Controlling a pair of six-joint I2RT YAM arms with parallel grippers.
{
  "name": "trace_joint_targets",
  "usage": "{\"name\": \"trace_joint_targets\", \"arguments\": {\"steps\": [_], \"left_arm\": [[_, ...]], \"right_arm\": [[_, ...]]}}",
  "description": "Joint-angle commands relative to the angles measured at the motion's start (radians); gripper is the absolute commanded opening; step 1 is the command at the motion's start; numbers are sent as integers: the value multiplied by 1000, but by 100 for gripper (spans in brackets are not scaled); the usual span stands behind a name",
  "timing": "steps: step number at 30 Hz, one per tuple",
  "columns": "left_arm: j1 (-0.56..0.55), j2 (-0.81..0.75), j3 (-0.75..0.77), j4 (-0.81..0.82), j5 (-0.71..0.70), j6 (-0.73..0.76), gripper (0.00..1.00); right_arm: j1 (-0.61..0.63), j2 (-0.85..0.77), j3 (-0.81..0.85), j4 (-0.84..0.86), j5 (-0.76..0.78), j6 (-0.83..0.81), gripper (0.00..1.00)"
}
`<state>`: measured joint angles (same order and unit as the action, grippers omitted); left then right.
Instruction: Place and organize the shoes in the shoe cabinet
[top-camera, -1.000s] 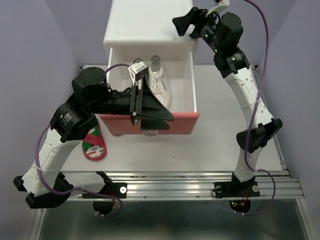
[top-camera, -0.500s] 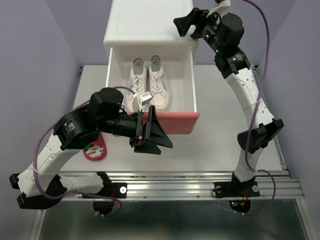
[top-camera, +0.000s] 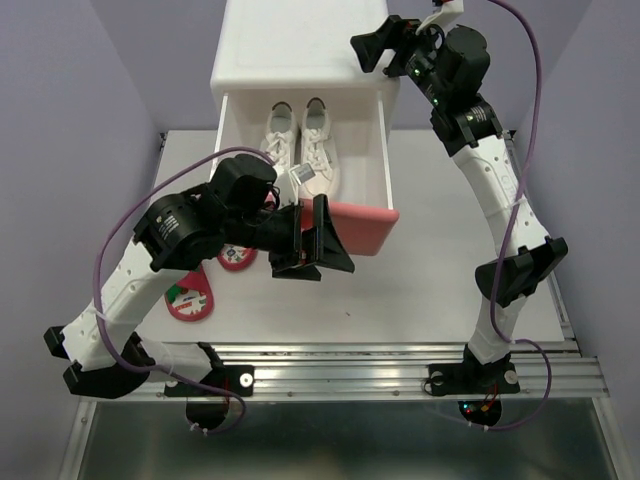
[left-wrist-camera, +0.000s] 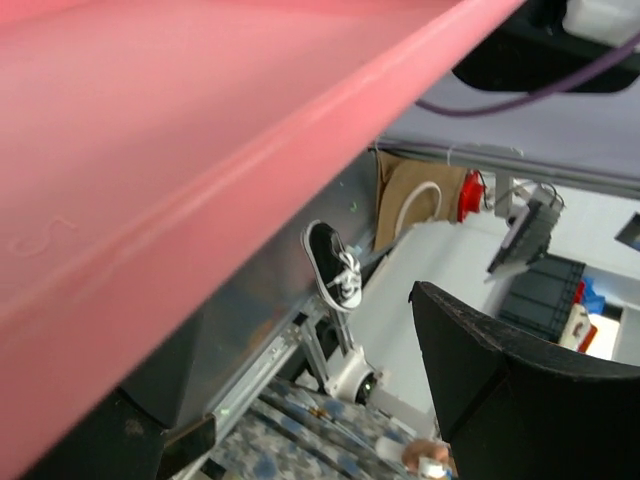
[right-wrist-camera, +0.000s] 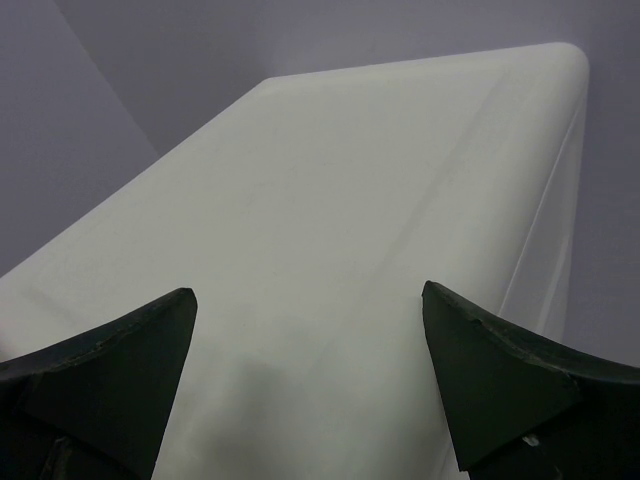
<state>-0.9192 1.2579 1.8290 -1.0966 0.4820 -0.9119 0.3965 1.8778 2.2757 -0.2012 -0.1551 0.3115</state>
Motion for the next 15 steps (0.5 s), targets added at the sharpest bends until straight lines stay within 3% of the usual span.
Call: {"name": "trace_joint_targets", "arguments": {"steps": [1, 7, 15], "left_arm": [[107, 52, 21, 144, -89, 162, 95], [291, 107, 29, 191, -65, 307, 95], [368, 314, 173, 354, -62, 393, 95]], "right_arm": [[5, 31, -53, -274, -18, 26, 100], [5, 23, -53, -288, 5, 14, 100], [5, 95, 66, -288, 26, 35, 100]]}}
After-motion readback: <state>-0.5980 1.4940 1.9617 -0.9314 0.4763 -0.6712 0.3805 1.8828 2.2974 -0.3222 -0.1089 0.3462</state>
